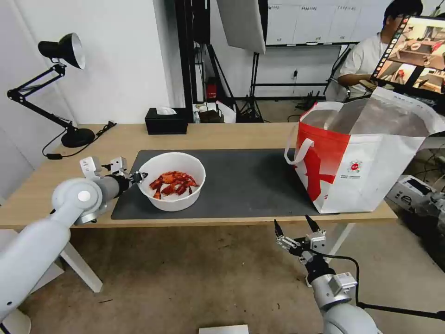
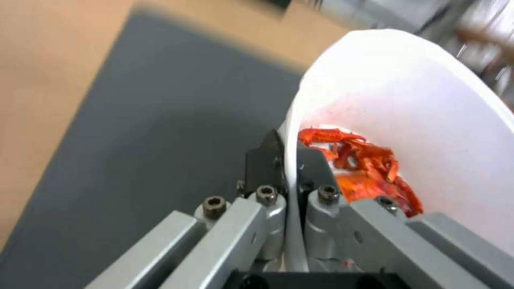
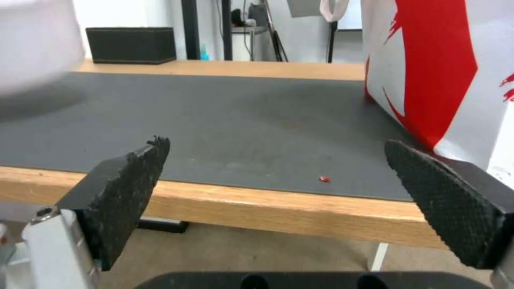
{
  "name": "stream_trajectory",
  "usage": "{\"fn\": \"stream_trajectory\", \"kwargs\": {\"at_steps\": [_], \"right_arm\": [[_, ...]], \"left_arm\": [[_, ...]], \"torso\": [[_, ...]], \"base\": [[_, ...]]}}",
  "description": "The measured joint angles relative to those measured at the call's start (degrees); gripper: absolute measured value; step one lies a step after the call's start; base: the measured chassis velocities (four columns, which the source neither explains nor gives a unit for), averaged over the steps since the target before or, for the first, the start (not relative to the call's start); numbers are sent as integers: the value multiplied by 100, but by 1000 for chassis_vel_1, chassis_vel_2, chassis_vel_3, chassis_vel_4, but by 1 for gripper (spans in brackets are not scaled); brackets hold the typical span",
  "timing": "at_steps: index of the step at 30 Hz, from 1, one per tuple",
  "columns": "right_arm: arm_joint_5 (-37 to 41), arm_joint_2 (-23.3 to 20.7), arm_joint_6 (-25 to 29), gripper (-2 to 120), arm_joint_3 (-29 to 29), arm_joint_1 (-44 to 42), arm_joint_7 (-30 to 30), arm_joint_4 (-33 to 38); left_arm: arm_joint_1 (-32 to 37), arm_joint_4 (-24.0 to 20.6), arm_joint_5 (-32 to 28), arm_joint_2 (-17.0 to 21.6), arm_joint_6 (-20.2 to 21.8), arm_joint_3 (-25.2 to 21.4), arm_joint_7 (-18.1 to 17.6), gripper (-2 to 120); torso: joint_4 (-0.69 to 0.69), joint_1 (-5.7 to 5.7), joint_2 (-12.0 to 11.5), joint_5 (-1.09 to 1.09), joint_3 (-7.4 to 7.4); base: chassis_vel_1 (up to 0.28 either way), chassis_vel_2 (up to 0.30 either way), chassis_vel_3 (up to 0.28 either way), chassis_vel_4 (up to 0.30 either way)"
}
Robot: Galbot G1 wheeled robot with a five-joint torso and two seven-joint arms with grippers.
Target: Pick up the trash from the table and place it into the takeout bag.
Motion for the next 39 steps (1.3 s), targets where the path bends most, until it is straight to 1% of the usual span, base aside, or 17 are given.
{"fn": "stream_trajectory", "kwargs": {"at_steps": [1, 2, 3, 4, 6, 7, 10, 11, 14, 17, 19, 25, 31, 32, 35, 36, 39], "right_arm": [[0, 0, 0, 100, 0, 0, 0, 0], [0, 0, 0, 100, 0, 0, 0, 0], [0, 0, 0, 100, 0, 0, 0, 0], [0, 0, 0, 100, 0, 0, 0, 0], [0, 0, 0, 100, 0, 0, 0, 0], [0, 0, 0, 100, 0, 0, 0, 0], [0, 0, 0, 100, 0, 0, 0, 0], [0, 0, 0, 100, 0, 0, 0, 0], [0, 0, 0, 100, 0, 0, 0, 0], [0, 0, 0, 100, 0, 0, 0, 0], [0, 0, 0, 100, 0, 0, 0, 0], [0, 0, 0, 100, 0, 0, 0, 0], [0, 0, 0, 100, 0, 0, 1, 0], [0, 0, 0, 100, 0, 0, 1, 0], [0, 0, 0, 100, 0, 0, 1, 0], [0, 0, 0, 100, 0, 0, 1, 0], [0, 0, 0, 100, 0, 0, 1, 0]], "left_arm": [[0, 0, 0, 0, 0, 0, 0, 0], [-66, -31, 115, -6, -174, 54, 3, 0], [-206, -60, 380, -18, -518, 185, 30, 0], [-206, -60, 380, -18, -518, 185, 30, 0], [-456, -75, 794, -44, -1016, 399, 82, 0], [-456, -75, 794, -44, -1016, 399, 82, 0], [-849, 43, 1348, -163, -1654, 725, 17, 0], [-849, 43, 1348, -163, -1654, 725, 17, 0], [-1065, 114, 1538, -256, -1883, 888, -217, 0], [-1109, 130, 1594, -279, -1936, 922, -268, 0], [-1266, 213, 1813, -375, -2187, 1065, -468, 0], [-1530, 181, 1682, -464, -2161, 1261, -560, 0], [-2323, 367, 1542, -968, -2113, 2006, -761, 0], [-2323, 367, 1542, -968, -2113, 2006, -761, 0], [-2902, 659, 1416, -1336, -2113, 2471, -866, 0], [-2902, 659, 1416, -1336, -2113, 2471, -866, 0], [-3462, 990, 1318, -1716, -2110, 2881, -913, 0]], "torso": [[0, 0, 0, 0, 0], [0, 0, 0, 0, 0], [0, 0, 0, 0, 0], [0, 0, 0, 0, 0], [-1, 0, 0, 0, 0], [-1, 0, 0, 0, 0], [-1, 0, 0, 0, 0], [-1, 0, 0, 0, 0], [-1, 1, 0, 0, 0], [-1, 0, 0, 0, 0], [0, 0, 0, -1, 0], [0, 0, 0, 0, 0], [0, 0, 0, 1, 0], [0, 0, 0, 1, 0], [-1, 1, 0, 1, 0], [-1, 1, 0, 1, 0], [-1, 1, -1, 1, 1]], "base": [[0, 0, 0, 0], [0, 0, 0, 0], [0, 0, 0, 0], [0, 0, 0, 0], [0, 0, 0, 0], [0, 0, 0, 0], [0, 0, 0, 0], [0, 0, 0, 0], [0, 0, 0, 0], [0, 0, 0, 0], [0, 0, 0, 0], [0, 0, 0, 0], [0, 0, 0, 0], [0, 0, 0, 0], [0, 0, 0, 0], [0, 0, 0, 0], [0, 0, 0, 0]]}}
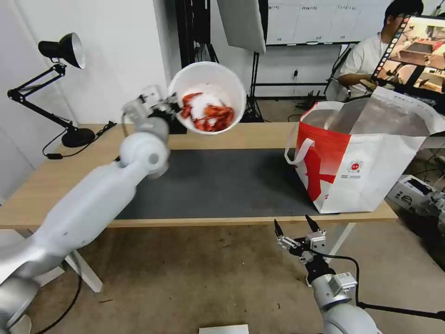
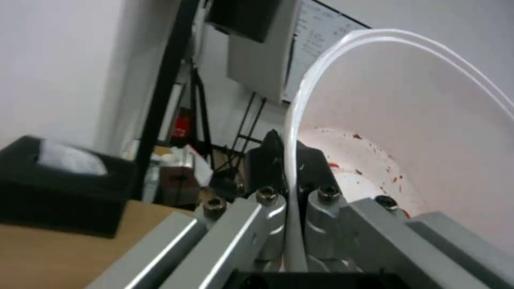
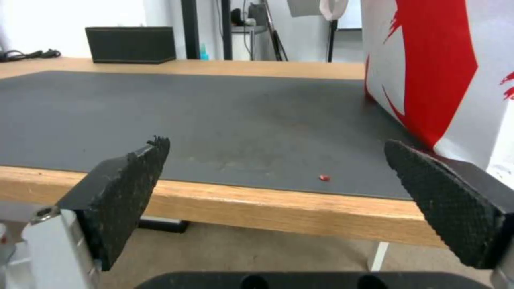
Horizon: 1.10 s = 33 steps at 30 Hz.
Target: Pick up the trash from the table and place it into the takeout bag.
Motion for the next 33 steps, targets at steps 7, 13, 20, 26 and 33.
{"fn": "stream_trajectory", "kwargs": {"at_steps": [7, 13, 20, 26, 33], "right_arm": [[0, 0, 0, 100, 0, 0, 0, 0], [0, 0, 0, 100, 0, 0, 0, 0], [0, 0, 0, 100, 0, 0, 0, 0], [0, 0, 0, 100, 0, 0, 0, 0], [0, 0, 0, 100, 0, 0, 0, 0]], "left_arm": [[-1127, 716, -199, -887, -13, 787, -93, 0], [-1632, 1363, -230, -1867, -33, 1218, -148, 0], [-1941, 2290, -86, -3169, -62, 1473, -254, 0], [-2078, 2574, 82, -3396, -151, 1732, -278, 0], [-1973, 2587, 566, -3369, -166, 2000, -324, 0]], "torso": [[0, 0, 0, 2, 0], [1, 0, 0, 1, 0], [-2, 0, 0, 2, -1], [2, 0, 0, 0, 0], [1, 0, 0, -1, 0]], "base": [[0, 0, 0, 0], [0, 0, 0, 0], [0, 0, 0, 0], [0, 0, 0, 0], [0, 0, 0, 0]]}}
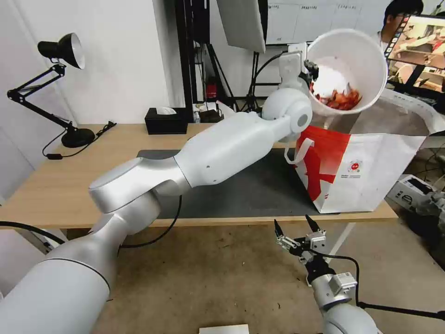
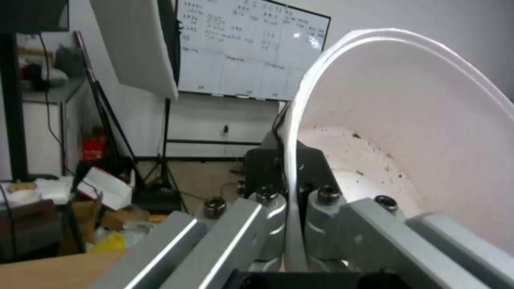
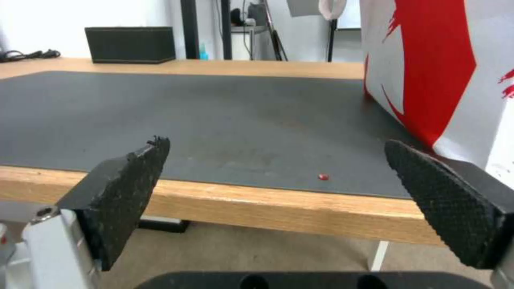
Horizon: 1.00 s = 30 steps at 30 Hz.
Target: Pick up the trash from the table and place it into the takeout bag.
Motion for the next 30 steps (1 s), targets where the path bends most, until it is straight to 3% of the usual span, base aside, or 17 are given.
{"fn": "stream_trajectory", "kwargs": {"at_steps": [7, 15, 22, 30], "right_arm": [[0, 0, 0, 100, 0, 0, 0, 0], [0, 0, 0, 100, 0, 0, 0, 0], [0, 0, 0, 100, 0, 0, 0, 0], [0, 0, 0, 100, 0, 0, 0, 0]], "left_arm": [[39, -65, 508, 61, -55, 243, 115, 0], [4, -276, 865, 187, -62, 531, 557, 0], [-3, -366, 379, 172, 219, 576, 954, 0], [71, -313, -89, 179, 346, 573, 1129, 0]], "torso": [[0, 0, 0, -1, 0], [0, 0, 0, -1, 0], [0, -1, 0, -1, 0], [0, 0, 0, -1, 0]], "base": [[0, 0, 0, 0], [0, 0, 0, 0], [0, 0, 0, 0], [0, 0, 0, 0]]}}
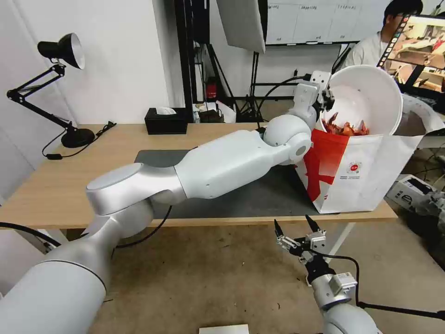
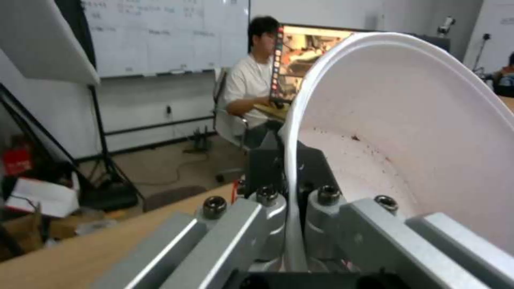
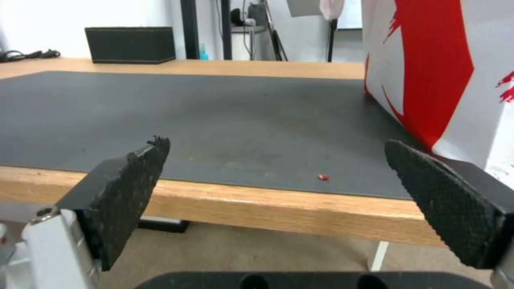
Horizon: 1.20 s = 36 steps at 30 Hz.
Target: Pick up the trash from the table and place it into the takeout bag.
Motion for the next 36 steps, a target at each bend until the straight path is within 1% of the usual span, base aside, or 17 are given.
{"fn": "stream_trajectory", "kwargs": {"at_steps": [4, 11, 36], "right_arm": [[0, 0, 0, 100, 0, 0, 0, 0], [0, 0, 0, 100, 0, 0, 0, 0], [0, 0, 0, 100, 0, 0, 0, 0]], "left_arm": [[4, -5, -169, -28, 45, 15, 87, 0], [35, 109, -243, -83, 53, -3, 217, 0], [146, 62, -503, -50, 133, 104, 208, 0]], "torso": [[0, 0, 0, 0, 0], [0, 0, 1, 0, 0], [0, 0, 1, 0, 0]], "base": [[0, 0, 0, 0], [0, 0, 0, 0], [0, 0, 0, 0]]}}
